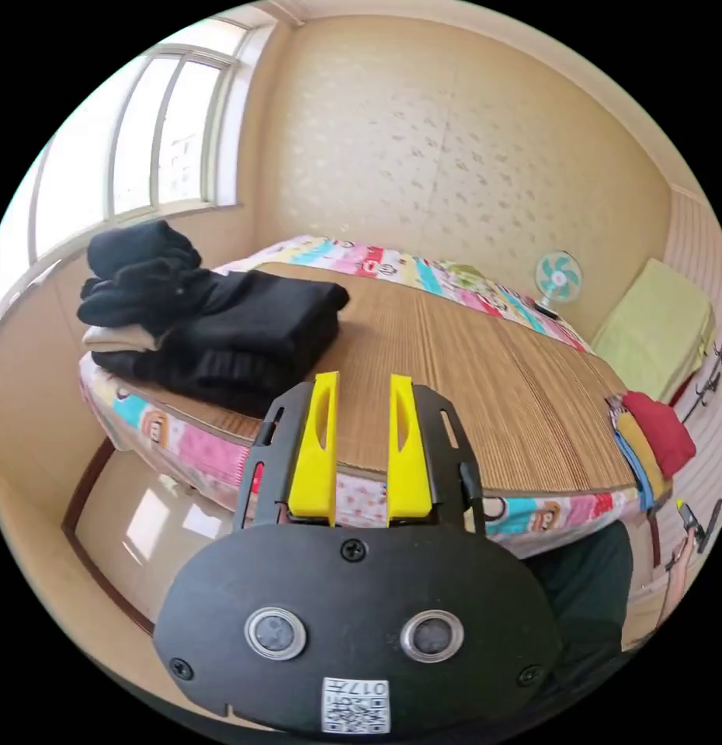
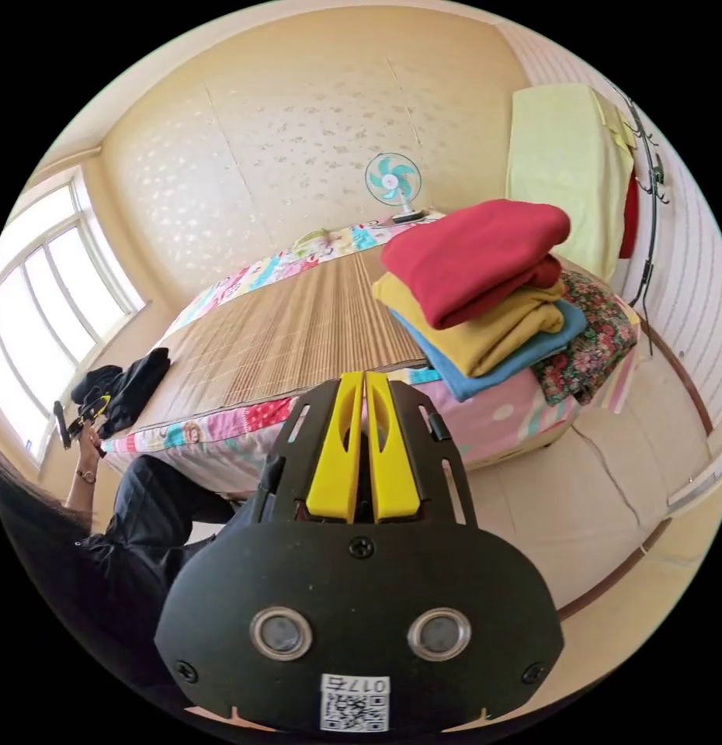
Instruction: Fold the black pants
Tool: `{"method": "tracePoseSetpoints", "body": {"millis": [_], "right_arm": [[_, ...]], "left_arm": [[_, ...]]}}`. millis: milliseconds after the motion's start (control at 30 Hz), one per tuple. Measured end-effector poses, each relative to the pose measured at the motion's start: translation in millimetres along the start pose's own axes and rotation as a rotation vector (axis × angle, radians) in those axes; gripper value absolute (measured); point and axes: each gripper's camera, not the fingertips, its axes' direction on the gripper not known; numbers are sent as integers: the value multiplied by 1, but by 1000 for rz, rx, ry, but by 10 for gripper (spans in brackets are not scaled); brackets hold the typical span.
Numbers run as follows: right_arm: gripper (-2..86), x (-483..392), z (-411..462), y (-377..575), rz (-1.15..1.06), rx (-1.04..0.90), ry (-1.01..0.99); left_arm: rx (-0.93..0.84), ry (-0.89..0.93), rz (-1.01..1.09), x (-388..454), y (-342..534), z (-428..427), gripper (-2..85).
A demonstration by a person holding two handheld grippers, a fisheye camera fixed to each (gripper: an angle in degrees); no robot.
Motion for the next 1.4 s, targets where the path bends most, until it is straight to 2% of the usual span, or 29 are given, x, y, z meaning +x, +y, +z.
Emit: {"method": "tracePoseSetpoints", "body": {"millis": [133,200,333,400,467,500,533,567,633,667,700,733,800,933,1067,1133,1233,1333,1400], "right_arm": [[4,-26,29,12,38,-33,-85],[4,-34,37,12,35,-64,-103],[3,-57,36,13,-5,-111,-71],[3,-63,30,17,-5,-106,-31],[3,-60,22,27,50,-71,-46],[3,-58,20,31,61,-60,-62],[3,-54,17,38,91,-39,-86],[3,-50,15,45,121,-23,-100],[3,-46,14,53,137,-4,-123],[3,-43,14,56,145,4,-130],[3,-42,15,56,150,6,-132],[3,-40,18,55,162,11,-139],[3,-38,24,47,166,26,-173],[4,-49,42,22,126,84,-277],[9,-68,82,6,70,11,-323],[14,-73,111,2,56,-62,-360],[30,-89,170,-12,17,-195,-454],[71,-118,241,-34,-5,-304,-602],[89,-141,288,-48,-41,-354,-667]], "left_arm": [[172,-209,-121,-112,-125,-13,143],[196,-309,-135,-148,-179,-10,160],[56,-455,-203,-229,-272,21,170],[-27,-499,-243,-261,-291,35,168],[-213,-427,-376,-296,-294,64,156],[-308,-280,-495,-314,-287,83,138],[-288,-155,-545,-314,-279,84,111],[-250,-110,-541,-309,-277,79,97],[-117,236,-399,-251,-277,59,66],[-110,342,-346,-228,-277,57,61],[-150,456,-205,-169,-275,54,55],[-148,497,-19,-99,-265,43,53],[-115,567,165,0,-233,21,53],[-81,915,475,191,-121,-37,56],[-231,1015,554,312,2,-68,64],[-453,955,604,369,94,-65,66],[-601,967,544,378,180,-74,63],[-684,930,487,357,205,-82,65],[-675,968,398,335,198,-84,68]]}}
